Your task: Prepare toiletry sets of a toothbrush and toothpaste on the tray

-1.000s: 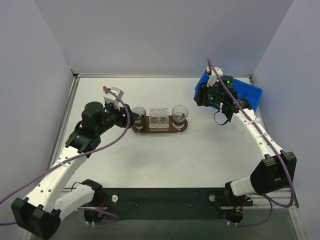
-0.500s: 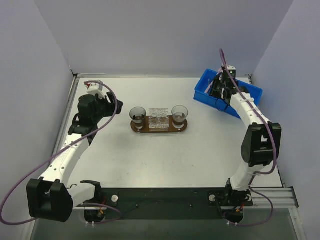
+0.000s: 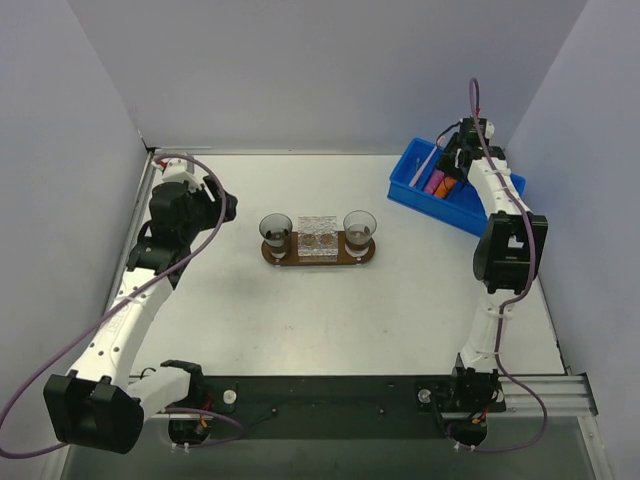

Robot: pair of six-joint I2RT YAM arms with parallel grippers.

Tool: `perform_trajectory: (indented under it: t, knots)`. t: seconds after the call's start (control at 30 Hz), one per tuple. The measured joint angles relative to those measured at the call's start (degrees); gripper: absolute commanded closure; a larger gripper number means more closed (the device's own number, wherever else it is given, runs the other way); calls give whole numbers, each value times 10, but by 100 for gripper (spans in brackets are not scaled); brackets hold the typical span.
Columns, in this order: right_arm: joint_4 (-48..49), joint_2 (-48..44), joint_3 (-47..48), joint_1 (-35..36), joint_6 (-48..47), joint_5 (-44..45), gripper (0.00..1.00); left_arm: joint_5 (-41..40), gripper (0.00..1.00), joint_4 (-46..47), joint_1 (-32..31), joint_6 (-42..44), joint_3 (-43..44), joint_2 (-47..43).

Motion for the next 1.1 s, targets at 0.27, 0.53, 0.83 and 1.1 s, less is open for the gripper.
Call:
perform_trajectory:
  t: [0.27,0.53,0.83,1.1]
  knots:
    - [-42,68,50,1,28,5,71,-32,31,-82,-6,0,47,-21]
    - [-58,96,54,0,31,11,68,-47,31,-124,-7,16,52,-34]
    - [-66,140,93,-3,31,11,65,-46,31,-140,-7,41,64,-34]
    - [-68,153,113,-14,35,-5,62,-45,31,-142,-7,45,64,-34]
